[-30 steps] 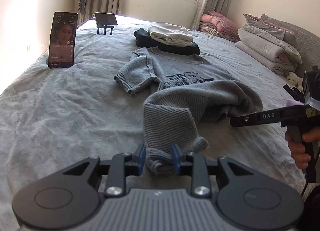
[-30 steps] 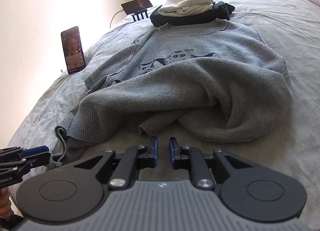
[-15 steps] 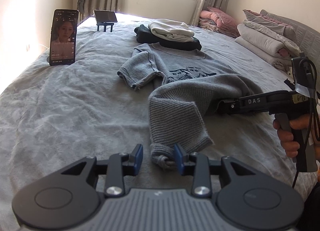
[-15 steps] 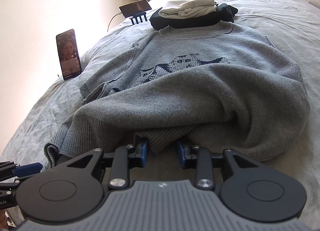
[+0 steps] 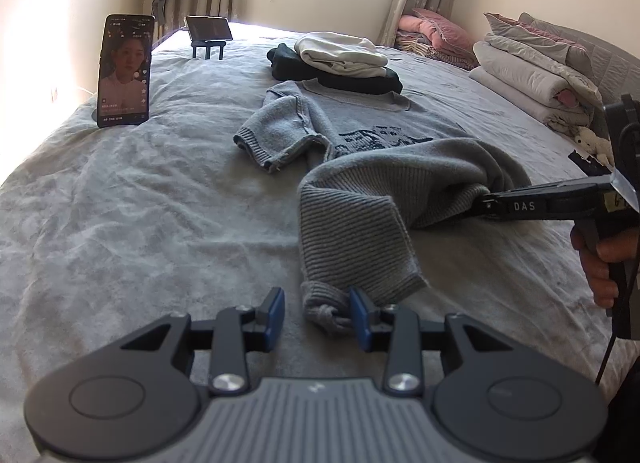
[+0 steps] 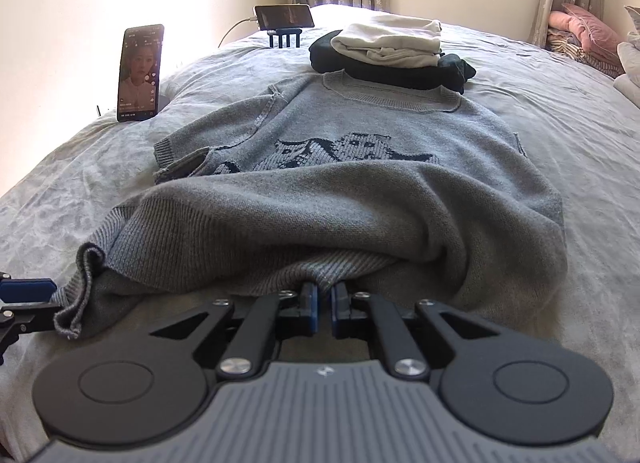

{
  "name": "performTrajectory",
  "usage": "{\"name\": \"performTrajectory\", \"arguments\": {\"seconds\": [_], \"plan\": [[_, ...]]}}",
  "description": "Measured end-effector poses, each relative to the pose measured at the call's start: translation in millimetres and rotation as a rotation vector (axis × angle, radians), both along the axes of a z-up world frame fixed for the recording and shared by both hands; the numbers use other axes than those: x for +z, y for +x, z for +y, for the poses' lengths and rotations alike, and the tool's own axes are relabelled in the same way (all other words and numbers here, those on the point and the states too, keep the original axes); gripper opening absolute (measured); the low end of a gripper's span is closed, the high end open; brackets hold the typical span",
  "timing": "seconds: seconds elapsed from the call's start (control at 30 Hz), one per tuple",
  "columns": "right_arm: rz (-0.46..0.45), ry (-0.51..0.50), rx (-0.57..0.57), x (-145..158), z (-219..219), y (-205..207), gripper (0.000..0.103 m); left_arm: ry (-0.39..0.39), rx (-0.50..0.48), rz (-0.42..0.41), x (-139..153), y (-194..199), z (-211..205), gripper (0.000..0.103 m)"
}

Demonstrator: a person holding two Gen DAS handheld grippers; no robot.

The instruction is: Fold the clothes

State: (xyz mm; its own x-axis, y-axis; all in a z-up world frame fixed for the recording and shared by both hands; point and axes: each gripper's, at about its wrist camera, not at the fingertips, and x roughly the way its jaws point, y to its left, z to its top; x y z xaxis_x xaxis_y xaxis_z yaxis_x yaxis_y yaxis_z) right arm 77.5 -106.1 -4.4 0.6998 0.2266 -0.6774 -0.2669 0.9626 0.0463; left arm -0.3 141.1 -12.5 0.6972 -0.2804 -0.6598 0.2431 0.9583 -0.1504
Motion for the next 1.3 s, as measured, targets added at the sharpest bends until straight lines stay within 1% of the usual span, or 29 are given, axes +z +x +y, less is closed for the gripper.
{"name": "performTrajectory", "arguments": {"seconds": [0.2, 0.47, 0.53, 0.73, 0.87, 0.97, 1.13, 1.3], "plan": [[-0.011, -0.037, -0.023, 17, -17, -28, 0.007, 0.007, -0.02, 0.0, 0, -6, 0, 0.037], [-0.03, -0.096, -0.006, 39, -33, -72, 0.007, 0.032, -0.059, 0.001, 3, -14, -3, 0.038], [-0.041, -0.112, 0.003, 43, -36, -84, 0.007, 0.017, -0.078, 0.004, 5, -19, -3, 0.038], [-0.065, -0.16, 0.026, 52, -45, -116, 0.007, -0.041, -0.184, 0.03, 5, -31, -10, 0.04], [-0.063, -0.182, 0.022, 53, -54, -128, 0.007, -0.07, -0.221, 0.053, 1, -32, -17, 0.042], [-0.055, -0.203, 0.014, 51, -61, -133, 0.007, -0.074, -0.228, 0.06, -2, -31, -21, 0.043], [-0.002, -0.227, 0.005, 38, -71, -137, 0.007, -0.086, -0.224, 0.062, -4, -28, -23, 0.043], [0.066, -0.184, 0.011, 20, -78, -135, 0.008, -0.115, -0.208, 0.055, -4, -25, -24, 0.043]]}}
